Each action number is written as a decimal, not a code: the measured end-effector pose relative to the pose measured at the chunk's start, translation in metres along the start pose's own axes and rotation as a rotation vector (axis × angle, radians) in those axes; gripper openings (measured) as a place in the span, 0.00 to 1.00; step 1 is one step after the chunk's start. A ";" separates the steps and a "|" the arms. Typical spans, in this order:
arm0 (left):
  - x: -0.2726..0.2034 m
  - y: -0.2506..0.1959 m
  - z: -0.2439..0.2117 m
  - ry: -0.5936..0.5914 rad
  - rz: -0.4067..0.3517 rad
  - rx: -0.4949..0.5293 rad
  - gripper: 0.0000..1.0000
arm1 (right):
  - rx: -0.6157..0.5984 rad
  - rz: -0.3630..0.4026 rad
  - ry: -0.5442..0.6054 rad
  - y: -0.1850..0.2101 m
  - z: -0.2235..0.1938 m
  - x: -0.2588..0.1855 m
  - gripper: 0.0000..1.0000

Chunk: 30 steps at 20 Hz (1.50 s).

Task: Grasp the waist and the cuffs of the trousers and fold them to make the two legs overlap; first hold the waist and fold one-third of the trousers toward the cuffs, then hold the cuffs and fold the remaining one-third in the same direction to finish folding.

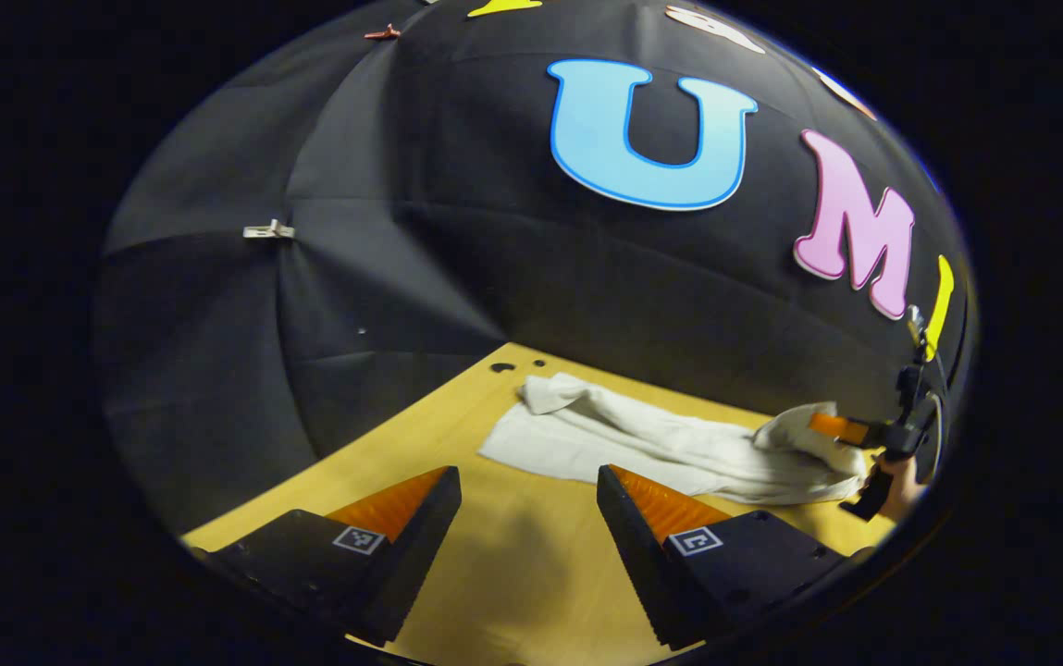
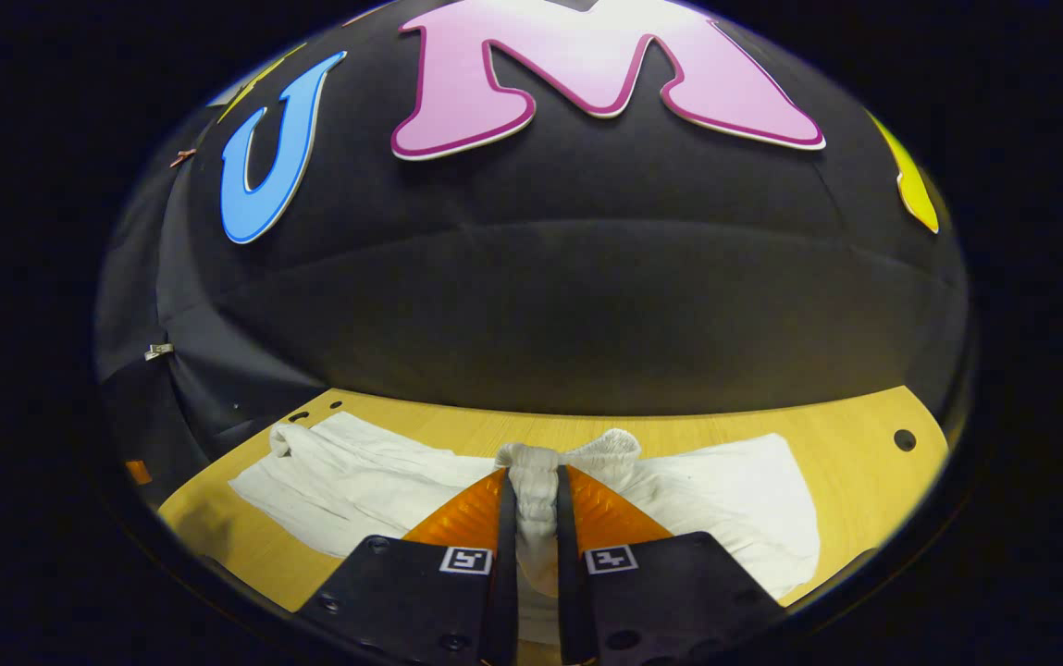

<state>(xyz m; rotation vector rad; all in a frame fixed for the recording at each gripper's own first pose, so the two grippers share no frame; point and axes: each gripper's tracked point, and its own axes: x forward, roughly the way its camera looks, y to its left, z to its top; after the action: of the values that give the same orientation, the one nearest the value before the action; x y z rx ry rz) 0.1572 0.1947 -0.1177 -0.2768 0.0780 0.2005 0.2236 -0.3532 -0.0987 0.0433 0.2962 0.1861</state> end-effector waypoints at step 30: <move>0.286 0.010 -0.026 0.322 -0.014 0.003 0.93 | 0.102 -0.179 0.278 -0.154 -0.097 -0.242 0.98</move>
<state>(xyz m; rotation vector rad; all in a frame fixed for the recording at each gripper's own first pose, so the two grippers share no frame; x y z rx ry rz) 0.4330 0.2500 -0.1749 -0.3050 0.3949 0.1402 -0.0057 -0.5488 -0.1329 0.0920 0.5845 -0.0019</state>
